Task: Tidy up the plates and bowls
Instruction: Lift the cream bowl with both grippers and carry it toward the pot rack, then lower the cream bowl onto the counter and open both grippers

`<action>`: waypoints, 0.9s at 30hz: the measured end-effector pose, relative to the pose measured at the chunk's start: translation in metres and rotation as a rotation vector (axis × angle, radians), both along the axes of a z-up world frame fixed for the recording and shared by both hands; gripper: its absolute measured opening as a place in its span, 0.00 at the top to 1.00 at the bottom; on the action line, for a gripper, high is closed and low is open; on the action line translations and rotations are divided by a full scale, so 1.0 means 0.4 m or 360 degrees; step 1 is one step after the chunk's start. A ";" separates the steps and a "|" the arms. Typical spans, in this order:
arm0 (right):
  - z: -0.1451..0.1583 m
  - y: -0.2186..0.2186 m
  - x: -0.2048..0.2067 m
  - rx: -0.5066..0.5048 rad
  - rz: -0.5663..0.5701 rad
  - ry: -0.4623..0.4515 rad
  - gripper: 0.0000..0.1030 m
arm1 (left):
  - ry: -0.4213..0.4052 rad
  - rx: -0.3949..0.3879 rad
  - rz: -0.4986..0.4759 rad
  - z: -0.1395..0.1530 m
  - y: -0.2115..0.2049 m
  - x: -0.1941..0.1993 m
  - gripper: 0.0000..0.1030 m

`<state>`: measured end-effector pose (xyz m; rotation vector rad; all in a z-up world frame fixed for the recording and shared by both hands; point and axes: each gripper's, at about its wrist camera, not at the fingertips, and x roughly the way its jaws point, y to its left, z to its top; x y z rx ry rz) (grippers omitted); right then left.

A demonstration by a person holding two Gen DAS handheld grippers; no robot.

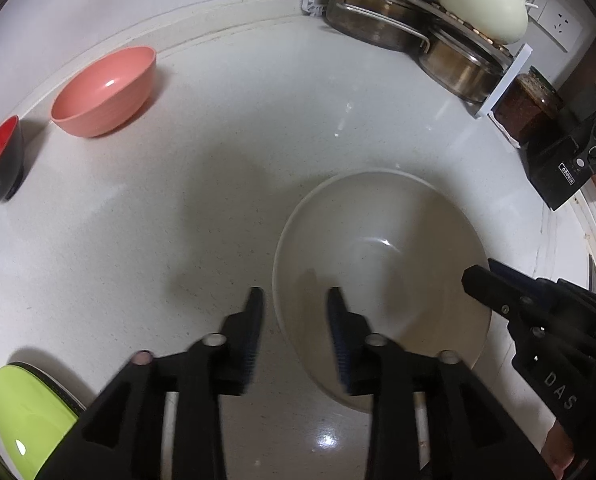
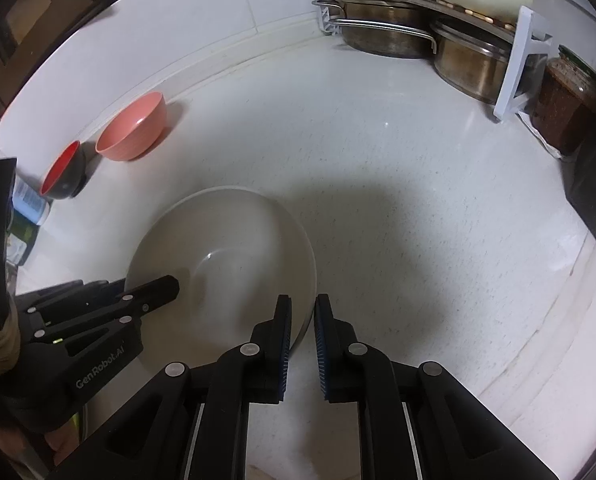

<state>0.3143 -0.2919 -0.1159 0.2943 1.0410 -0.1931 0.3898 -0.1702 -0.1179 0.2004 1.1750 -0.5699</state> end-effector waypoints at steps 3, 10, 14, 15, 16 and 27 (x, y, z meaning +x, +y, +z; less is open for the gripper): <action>0.004 -0.008 -0.004 -0.0012 -0.0021 -0.0011 0.85 | -0.0059 -0.0007 0.0014 0.024 0.015 -0.002 0.52; 0.057 -0.004 -0.019 -0.0088 -0.0059 -0.0129 0.67 | -0.0261 -0.0035 0.0061 0.119 0.065 0.001 0.33; 0.095 0.021 -0.005 -0.0107 -0.0009 -0.0199 0.62 | -0.0368 -0.0021 0.0107 0.168 0.107 0.024 0.24; 0.106 0.030 0.002 -0.0113 0.0006 -0.0216 0.60 | -0.0388 -0.0015 0.0115 0.178 0.118 0.030 0.22; 0.113 0.035 0.007 -0.0117 0.0016 -0.0228 0.58 | -0.0404 -0.0010 0.0123 0.186 0.127 0.038 0.20; 0.181 0.138 0.115 -0.0133 0.0176 -0.0345 0.58 | -0.0564 0.0070 0.0215 0.270 0.228 0.134 0.20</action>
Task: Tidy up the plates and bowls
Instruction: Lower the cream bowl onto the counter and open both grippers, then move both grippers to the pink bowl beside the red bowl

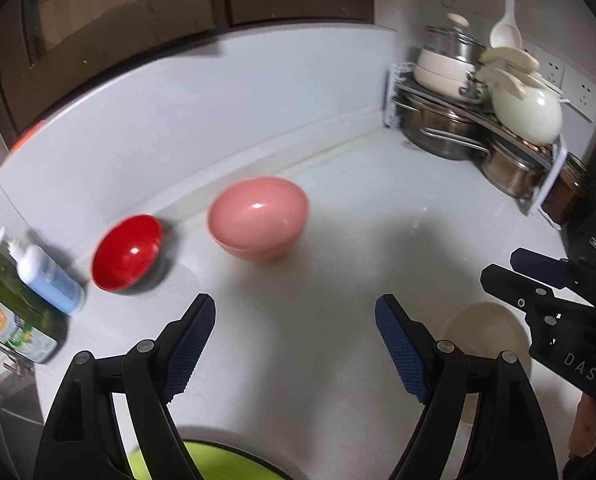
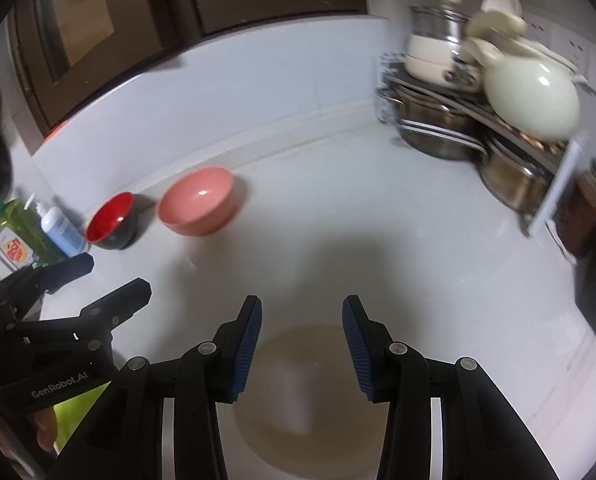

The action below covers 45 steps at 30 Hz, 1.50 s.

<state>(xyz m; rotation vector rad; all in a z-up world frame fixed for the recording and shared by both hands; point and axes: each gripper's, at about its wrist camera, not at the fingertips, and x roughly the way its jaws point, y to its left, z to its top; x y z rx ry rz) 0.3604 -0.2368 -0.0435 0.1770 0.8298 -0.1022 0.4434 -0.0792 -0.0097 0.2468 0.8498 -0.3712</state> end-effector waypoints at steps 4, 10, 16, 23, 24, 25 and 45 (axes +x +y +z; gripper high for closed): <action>0.017 0.028 0.044 -0.0001 0.0049 -0.0016 0.58 | -0.0015 0.0013 0.0036 0.013 0.024 0.040 0.20; 0.030 0.065 0.123 -0.0007 0.0128 -0.0003 0.58 | -0.0012 0.0021 0.0078 0.020 0.066 0.120 0.20; 0.033 0.090 0.209 -0.0029 0.0159 0.0002 0.58 | -0.0002 0.0053 0.0096 0.004 0.092 0.204 0.20; 0.016 0.116 0.316 -0.0027 0.0174 0.0020 0.58 | 0.0042 0.0066 0.0078 -0.047 0.105 0.321 0.20; 0.008 0.120 0.337 -0.0018 0.0181 0.0034 0.58 | 0.0049 0.0069 0.0074 -0.053 0.104 0.334 0.21; 0.001 0.124 0.350 -0.0015 0.0183 0.0047 0.58 | 0.0063 0.0072 0.0070 -0.063 0.104 0.351 0.21; -0.181 0.133 0.583 0.0134 0.0162 0.0353 0.61 | 0.0309 0.0212 0.0093 -0.243 0.058 0.535 0.39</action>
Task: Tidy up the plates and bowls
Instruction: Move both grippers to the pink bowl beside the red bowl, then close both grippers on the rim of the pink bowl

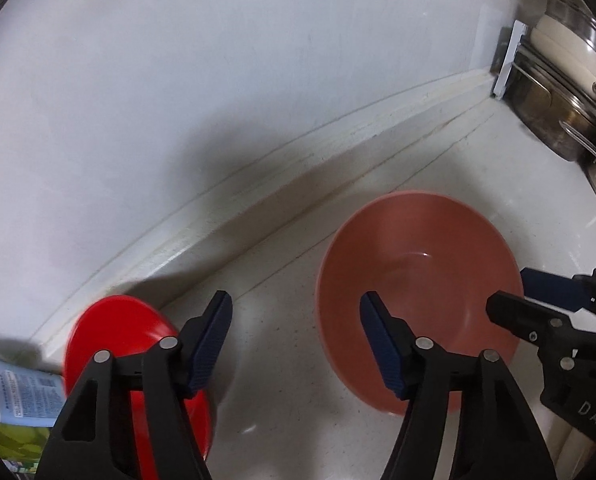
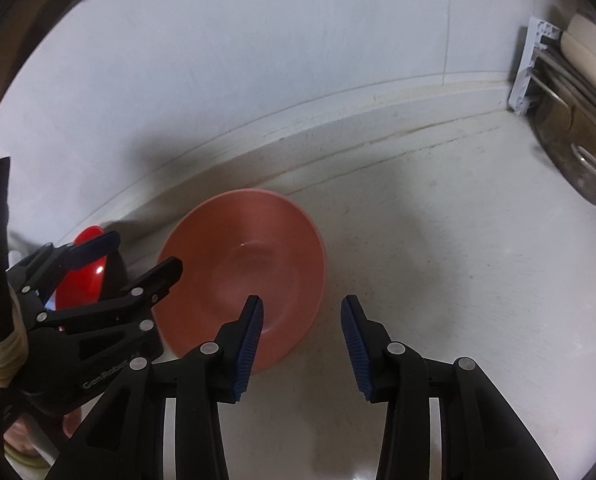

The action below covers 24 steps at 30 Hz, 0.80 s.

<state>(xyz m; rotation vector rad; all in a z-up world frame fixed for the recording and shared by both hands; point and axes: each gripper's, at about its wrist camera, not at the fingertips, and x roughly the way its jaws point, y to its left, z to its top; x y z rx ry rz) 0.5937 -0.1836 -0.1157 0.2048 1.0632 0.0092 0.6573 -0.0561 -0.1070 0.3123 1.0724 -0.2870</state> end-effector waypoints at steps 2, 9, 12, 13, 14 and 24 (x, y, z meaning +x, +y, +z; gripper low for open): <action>-0.012 0.007 0.007 0.0013 0.0000 0.0028 0.65 | 0.0029 -0.0002 0.0007 -0.012 -0.004 0.006 0.44; -0.038 0.005 0.017 0.0040 -0.0020 0.0078 0.78 | 0.0124 -0.0022 0.0023 -0.036 -0.020 0.017 0.80; -0.043 0.002 0.017 0.0038 -0.0039 0.0081 0.85 | 0.0150 -0.0050 0.0027 -0.036 -0.027 0.013 0.88; -0.042 -0.002 0.017 0.0047 -0.0040 0.0079 0.85 | 0.0157 -0.0054 0.0040 -0.035 -0.027 0.012 0.88; -0.042 -0.004 0.018 0.0052 -0.0046 0.0079 0.85 | 0.0162 -0.0071 0.0052 -0.033 -0.024 0.010 0.89; -0.008 -0.003 -0.004 0.0071 -0.0078 0.0058 0.87 | 0.0115 -0.0159 0.0102 0.047 -0.022 -0.068 0.90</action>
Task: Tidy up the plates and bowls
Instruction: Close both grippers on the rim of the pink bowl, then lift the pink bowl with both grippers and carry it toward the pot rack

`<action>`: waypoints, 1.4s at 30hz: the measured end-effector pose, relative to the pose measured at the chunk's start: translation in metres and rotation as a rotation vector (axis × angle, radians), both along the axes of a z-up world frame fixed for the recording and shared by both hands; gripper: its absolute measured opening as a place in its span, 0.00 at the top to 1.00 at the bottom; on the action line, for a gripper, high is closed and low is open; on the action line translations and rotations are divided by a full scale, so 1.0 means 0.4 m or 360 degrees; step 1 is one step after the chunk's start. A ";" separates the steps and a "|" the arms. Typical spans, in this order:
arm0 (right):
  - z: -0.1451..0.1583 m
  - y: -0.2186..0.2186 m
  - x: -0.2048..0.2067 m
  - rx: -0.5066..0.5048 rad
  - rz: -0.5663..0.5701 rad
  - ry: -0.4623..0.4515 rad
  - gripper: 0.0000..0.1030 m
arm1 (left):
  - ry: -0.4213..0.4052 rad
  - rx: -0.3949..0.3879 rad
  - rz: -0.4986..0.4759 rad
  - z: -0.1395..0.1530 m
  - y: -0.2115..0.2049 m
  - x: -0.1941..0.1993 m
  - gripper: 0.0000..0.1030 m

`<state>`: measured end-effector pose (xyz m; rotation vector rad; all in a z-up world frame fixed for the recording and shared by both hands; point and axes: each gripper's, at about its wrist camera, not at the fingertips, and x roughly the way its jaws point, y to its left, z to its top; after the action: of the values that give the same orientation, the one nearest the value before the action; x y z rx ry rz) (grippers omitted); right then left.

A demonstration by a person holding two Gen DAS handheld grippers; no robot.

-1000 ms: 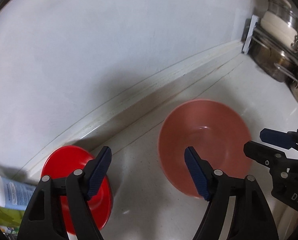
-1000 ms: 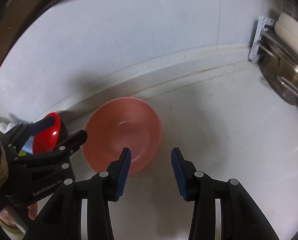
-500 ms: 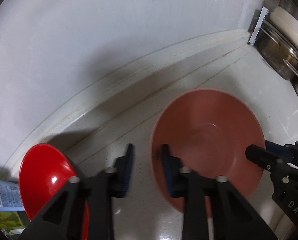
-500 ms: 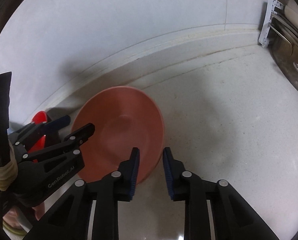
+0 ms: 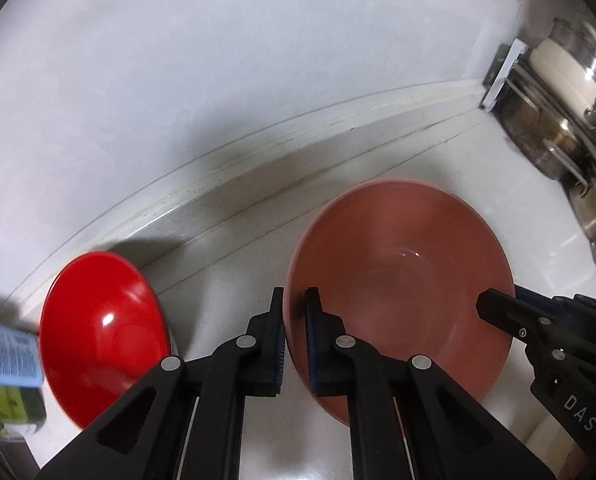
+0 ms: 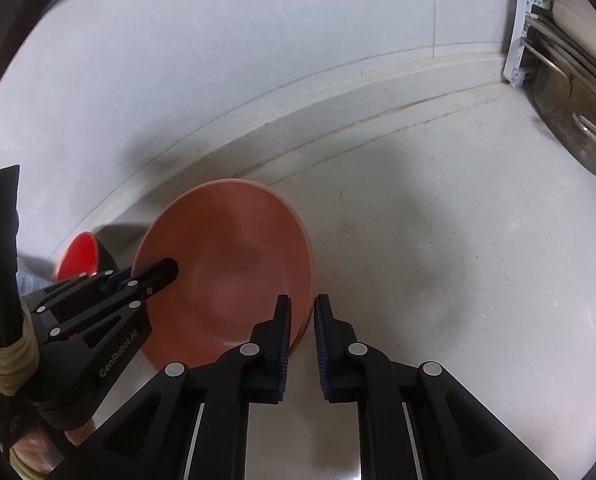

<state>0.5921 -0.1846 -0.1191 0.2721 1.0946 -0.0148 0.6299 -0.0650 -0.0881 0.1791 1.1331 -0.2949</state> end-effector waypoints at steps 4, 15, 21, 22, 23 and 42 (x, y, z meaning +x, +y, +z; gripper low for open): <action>0.034 0.004 -0.034 -0.0020 0.0005 -0.0028 0.87 | -0.0039 -0.0026 -0.0006 0.051 0.003 -0.057 0.90; 0.148 -0.027 -0.201 -0.0009 -0.0034 -0.0126 0.87 | -0.0145 -0.0122 -0.0100 0.196 -0.050 -0.240 0.90; 0.205 -0.059 -0.315 -0.0023 -0.0092 -0.0192 0.87 | -0.0178 -0.0168 -0.0213 0.233 -0.091 -0.351 0.89; 0.211 -0.062 -0.334 -0.0026 -0.0104 -0.0203 0.87 | -0.0179 -0.0172 -0.0231 0.233 -0.099 -0.365 0.88; 0.218 -0.069 -0.359 -0.0034 -0.0112 -0.0216 0.87 | -0.0183 -0.0170 -0.0247 0.233 -0.107 -0.379 0.88; 0.202 -0.198 -0.671 -0.0158 -0.0273 -0.0220 0.87 | -0.0032 -0.0191 -0.0494 0.141 -0.243 -0.595 0.87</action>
<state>0.3237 -0.2638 -0.0382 0.2731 0.9277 -0.2003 0.3920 -0.1623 -0.0315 0.2517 1.0631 -0.6340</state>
